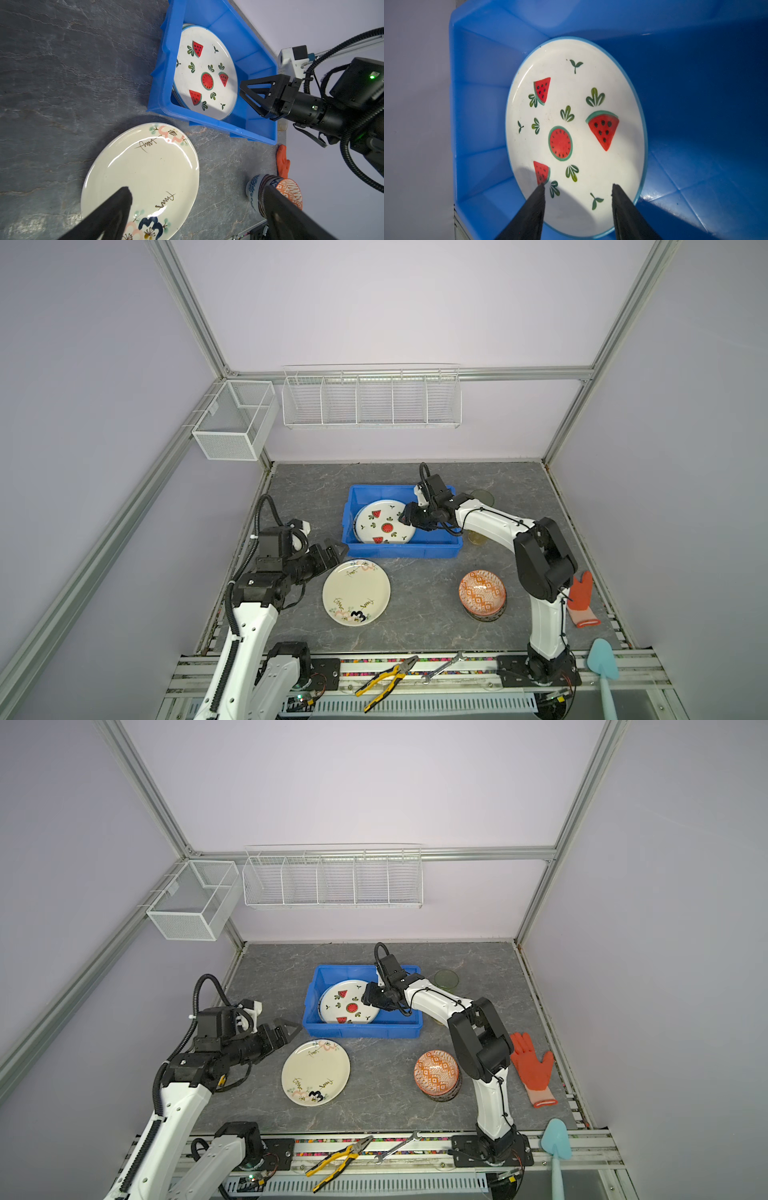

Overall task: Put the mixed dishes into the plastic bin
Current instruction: 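Lift the right gripper out of the bin while the left gripper lowers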

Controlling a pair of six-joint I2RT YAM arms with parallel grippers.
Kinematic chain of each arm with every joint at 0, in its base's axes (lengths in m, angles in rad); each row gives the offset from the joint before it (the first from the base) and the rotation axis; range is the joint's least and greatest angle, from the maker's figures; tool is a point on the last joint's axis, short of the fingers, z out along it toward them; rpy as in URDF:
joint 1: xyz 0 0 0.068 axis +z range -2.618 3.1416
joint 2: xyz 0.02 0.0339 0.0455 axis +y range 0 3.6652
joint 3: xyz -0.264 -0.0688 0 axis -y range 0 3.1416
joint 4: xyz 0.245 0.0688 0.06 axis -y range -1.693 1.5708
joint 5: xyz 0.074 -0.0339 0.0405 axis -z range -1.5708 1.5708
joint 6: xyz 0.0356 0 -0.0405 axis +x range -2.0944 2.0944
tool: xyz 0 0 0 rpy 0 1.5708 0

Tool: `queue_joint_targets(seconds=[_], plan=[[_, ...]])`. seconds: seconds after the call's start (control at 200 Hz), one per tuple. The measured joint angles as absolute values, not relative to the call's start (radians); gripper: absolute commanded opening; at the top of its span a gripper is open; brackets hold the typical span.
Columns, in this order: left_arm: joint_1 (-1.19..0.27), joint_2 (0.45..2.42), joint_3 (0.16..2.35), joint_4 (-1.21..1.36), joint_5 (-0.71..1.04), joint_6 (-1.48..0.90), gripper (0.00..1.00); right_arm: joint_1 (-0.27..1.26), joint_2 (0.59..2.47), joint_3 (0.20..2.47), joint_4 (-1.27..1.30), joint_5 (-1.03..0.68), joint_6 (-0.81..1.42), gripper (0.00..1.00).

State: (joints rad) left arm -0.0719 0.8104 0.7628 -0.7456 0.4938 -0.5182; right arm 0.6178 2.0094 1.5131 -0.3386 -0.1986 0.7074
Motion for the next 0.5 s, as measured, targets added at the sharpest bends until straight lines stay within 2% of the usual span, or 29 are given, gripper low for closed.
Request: queue_joint_targets(seconds=[0.3, 0.335, 0.365, 0.39, 0.485, 0.5], plan=[[-0.072, 0.850, 0.759, -0.750, 0.439, -0.526, 0.99, 0.624, 1.974, 1.513, -0.391, -0.171, 0.672, 0.57], [-0.072, 0.853, 0.759, -0.752, 0.430, -0.529, 0.99, 0.628, 1.956, 1.513, -0.403, -0.167, 0.664, 0.62], [-0.072, 0.855, 0.759, -0.755, 0.422, -0.530, 0.99, 0.632, 1.938, 1.513, -0.414, -0.161, 0.659, 0.79], [-0.072, 0.857, 0.759, -0.757, 0.414, -0.531, 0.99, 0.636, 1.921, 1.513, -0.424, -0.157, 0.651, 0.87], [-0.072, 0.868, 0.759, -0.765, 0.387, -0.538, 0.99, 0.657, 1.851, 1.511, -0.457, -0.141, 0.619, 0.99], [-0.072, 0.872, 0.759, -0.767, 0.383, -0.538, 0.99, 0.662, 1.837, 1.508, -0.459, -0.135, 0.624, 0.93]])
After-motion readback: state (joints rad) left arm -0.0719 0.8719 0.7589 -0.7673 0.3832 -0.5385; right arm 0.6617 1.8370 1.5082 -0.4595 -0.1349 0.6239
